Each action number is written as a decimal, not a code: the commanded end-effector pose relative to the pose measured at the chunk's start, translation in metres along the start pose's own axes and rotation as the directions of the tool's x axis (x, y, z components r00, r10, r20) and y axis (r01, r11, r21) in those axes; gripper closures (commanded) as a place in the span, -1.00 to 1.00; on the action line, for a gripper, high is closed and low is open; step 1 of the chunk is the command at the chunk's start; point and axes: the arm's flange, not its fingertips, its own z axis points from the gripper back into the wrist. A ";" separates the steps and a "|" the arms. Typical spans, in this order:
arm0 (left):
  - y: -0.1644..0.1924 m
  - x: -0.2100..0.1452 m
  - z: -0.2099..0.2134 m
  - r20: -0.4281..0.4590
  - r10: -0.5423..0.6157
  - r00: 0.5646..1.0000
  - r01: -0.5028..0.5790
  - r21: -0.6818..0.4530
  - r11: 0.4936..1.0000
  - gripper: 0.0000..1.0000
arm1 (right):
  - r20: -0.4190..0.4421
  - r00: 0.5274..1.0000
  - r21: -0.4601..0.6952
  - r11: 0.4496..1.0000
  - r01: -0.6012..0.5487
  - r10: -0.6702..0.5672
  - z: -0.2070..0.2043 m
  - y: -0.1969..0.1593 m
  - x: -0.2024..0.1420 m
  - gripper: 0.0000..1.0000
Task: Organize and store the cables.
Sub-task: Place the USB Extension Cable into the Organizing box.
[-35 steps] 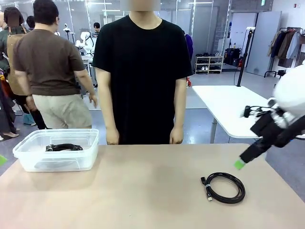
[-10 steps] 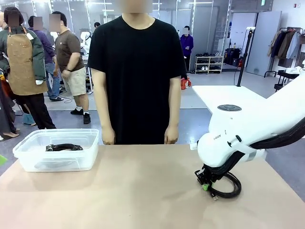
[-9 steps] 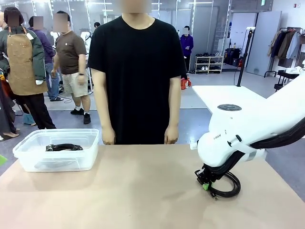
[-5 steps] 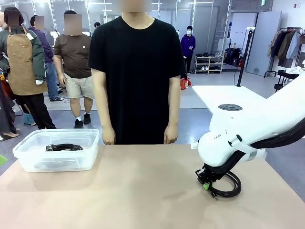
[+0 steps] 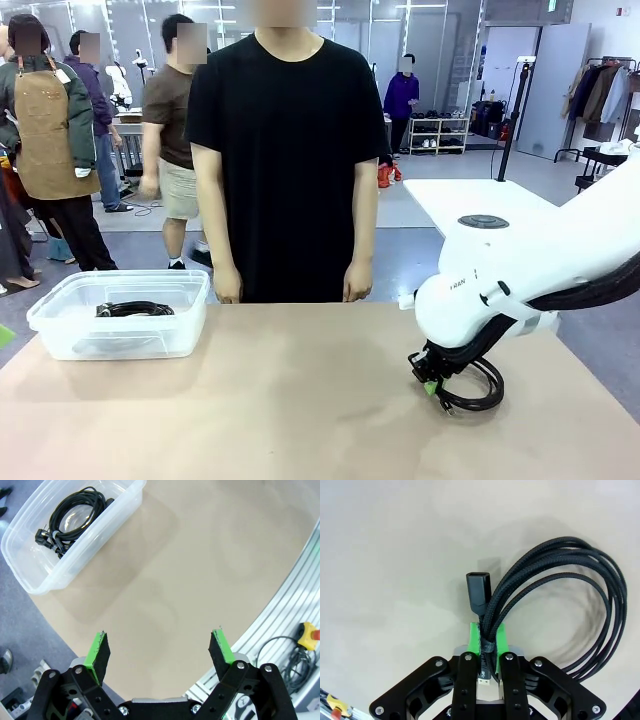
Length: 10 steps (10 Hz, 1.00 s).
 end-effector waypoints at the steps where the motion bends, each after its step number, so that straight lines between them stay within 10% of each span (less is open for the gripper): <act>1: 0.000 0.001 -0.001 0.002 0.009 1.000 -0.009 0.002 1.000 -1.00 | -0.011 0.994 0.040 0.993 0.113 -0.113 0.032 0.049 -0.010 0.73; 10: 0.000 0.001 -0.001 0.002 0.009 1.000 -0.009 0.002 1.000 -1.00 | -0.005 0.998 0.080 0.995 -0.061 0.062 0.001 0.278 0.055 0.73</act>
